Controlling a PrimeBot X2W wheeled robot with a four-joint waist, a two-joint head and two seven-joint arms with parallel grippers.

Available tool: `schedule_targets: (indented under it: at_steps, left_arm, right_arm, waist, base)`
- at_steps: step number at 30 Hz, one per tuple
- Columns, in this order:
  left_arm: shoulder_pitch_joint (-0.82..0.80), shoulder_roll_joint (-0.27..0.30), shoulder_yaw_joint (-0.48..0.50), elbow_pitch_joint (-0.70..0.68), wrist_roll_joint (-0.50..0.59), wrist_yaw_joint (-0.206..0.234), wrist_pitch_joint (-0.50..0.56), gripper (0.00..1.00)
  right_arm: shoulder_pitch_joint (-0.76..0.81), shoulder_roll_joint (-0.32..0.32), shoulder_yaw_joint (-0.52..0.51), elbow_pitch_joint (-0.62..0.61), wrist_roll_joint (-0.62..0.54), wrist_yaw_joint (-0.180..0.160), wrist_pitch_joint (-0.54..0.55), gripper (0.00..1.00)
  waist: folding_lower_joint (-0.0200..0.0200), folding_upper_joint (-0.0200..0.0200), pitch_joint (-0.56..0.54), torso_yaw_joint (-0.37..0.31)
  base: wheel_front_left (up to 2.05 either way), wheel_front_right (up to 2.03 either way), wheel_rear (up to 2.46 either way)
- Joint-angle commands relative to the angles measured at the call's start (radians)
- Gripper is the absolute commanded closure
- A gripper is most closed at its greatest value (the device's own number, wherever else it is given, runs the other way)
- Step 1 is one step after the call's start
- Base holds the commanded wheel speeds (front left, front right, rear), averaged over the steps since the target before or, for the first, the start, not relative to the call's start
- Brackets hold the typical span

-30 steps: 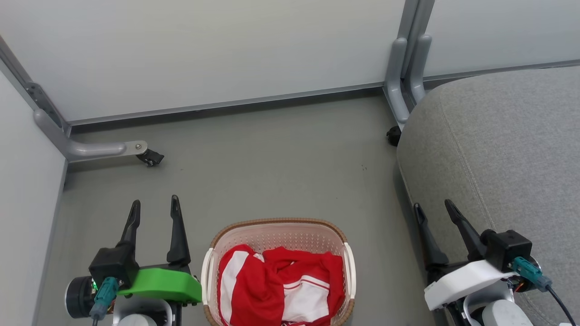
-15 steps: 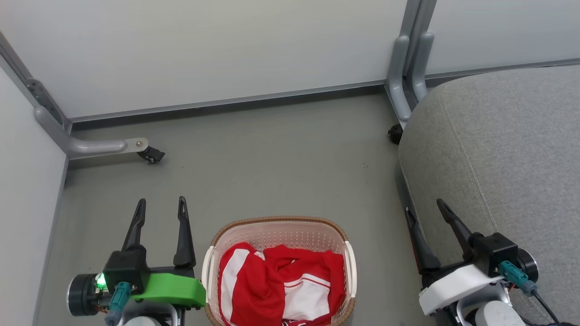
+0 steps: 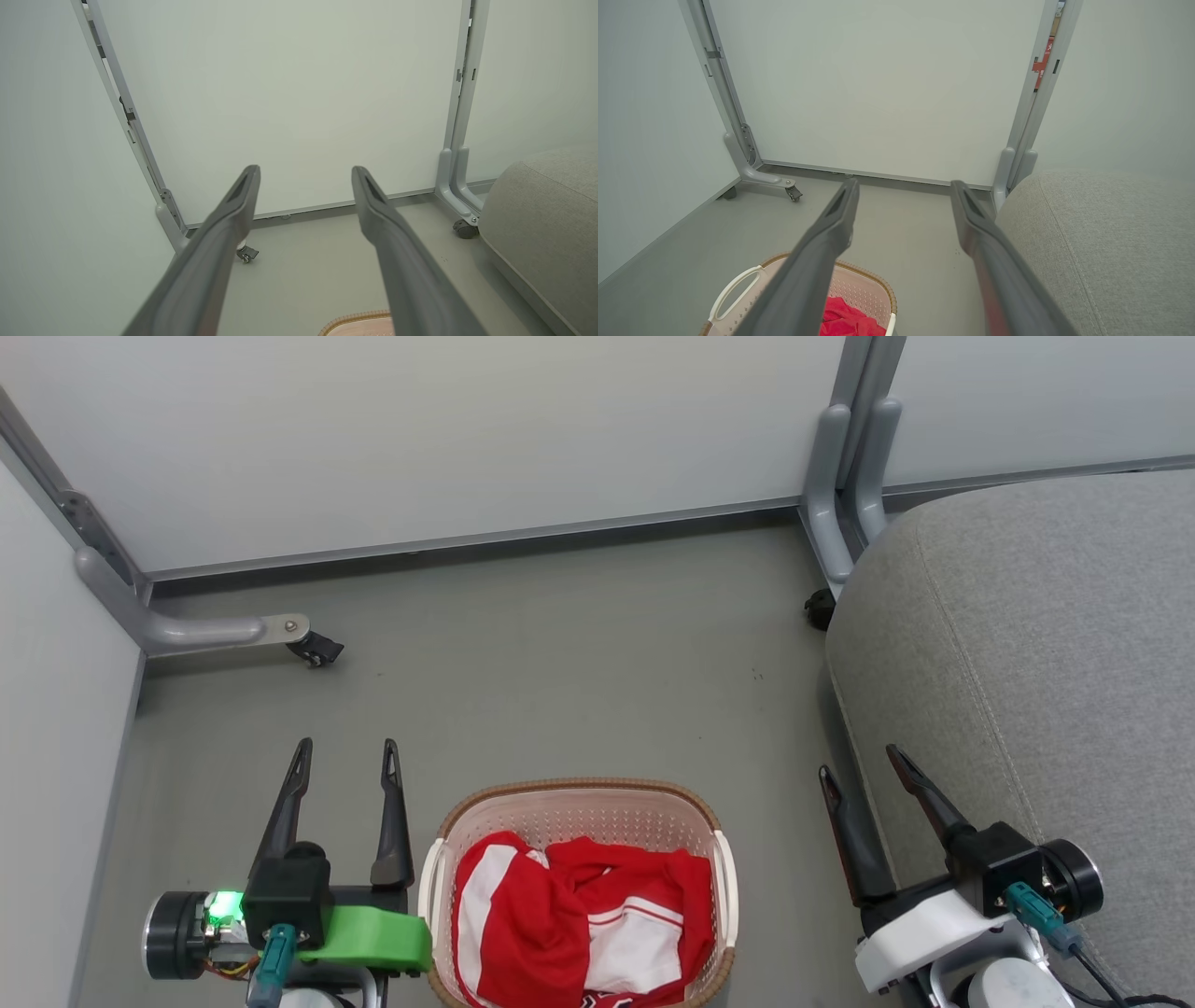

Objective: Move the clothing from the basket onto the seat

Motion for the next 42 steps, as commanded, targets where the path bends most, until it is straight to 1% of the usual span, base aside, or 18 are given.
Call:
schedule_targets:
  at_steps: [1, 16, 19, 22, 26, 33, 39, 42]
  left_arm:
    - [0.017, 0.001, 0.001, -0.003, 0.010, 0.004, -0.004, 0.00]
    - [0.015, -0.004, 0.009, 0.004, 0.003, -0.012, -0.004, 0.00]
    - [0.005, -0.005, 0.010, 0.008, 0.002, -0.019, -0.004, 0.00]
    - [-0.024, -0.003, 0.006, 0.020, 0.007, -0.035, -0.004, 0.00]
    - [-0.062, 0.010, -0.002, 0.047, 0.021, -0.063, -0.004, 0.00]
    - [-0.161, 0.029, -0.016, 0.120, 0.030, -0.109, -0.004, 0.00]
    - [-0.263, 0.049, -0.039, 0.216, 0.037, -0.151, -0.004, 0.00]
    - [-0.310, 0.063, -0.059, 0.264, 0.048, -0.165, -0.004, 0.00]
  right_arm:
    - [-0.004, -0.006, 0.001, -0.003, -0.011, 0.000, -0.006, 0.00]
    - [-0.008, -0.006, 0.002, 0.000, 0.001, 0.000, -0.006, 0.00]
    - [-0.015, -0.006, 0.005, -0.003, 0.003, 0.000, -0.006, 0.00]
    - [-0.026, -0.006, 0.008, -0.008, 0.002, 0.000, -0.006, 0.00]
    - [-0.049, -0.006, 0.012, -0.022, -0.005, 0.000, -0.006, 0.00]
    - [-0.108, -0.005, 0.012, -0.054, -0.011, 0.000, -0.006, 0.00]
    - [-0.161, -0.005, 0.020, -0.085, -0.006, 0.000, -0.006, 0.00]
    - [-0.188, -0.005, 0.026, -0.096, 0.004, 0.000, -0.006, 0.00]
  waist:
    - [0.0000, 0.0000, 0.000, 0.001]
    - [0.0000, 0.0000, 0.003, 0.003]
    - [0.0000, 0.0000, 0.011, -0.003]
    - [0.0000, 0.0000, 0.027, -0.016]
    - [0.0000, 0.0000, 0.062, -0.046]
    - [0.0000, 0.0000, 0.158, -0.126]
    - [0.0000, 0.0000, 0.259, -0.195]
    - [0.0000, 0.0000, 0.307, -0.224]
  base:
    - [0.00, 0.00, 0.00]
    - [0.00, 0.00, 0.00]
    - [0.00, 0.00, 0.00]
    - [0.00, 0.00, 0.00]
    - [0.00, 0.00, 0.00]
    - [0.00, 0.00, 0.00]
    - [0.00, 0.00, 0.00]
    - [0.00, 0.00, 0.00]
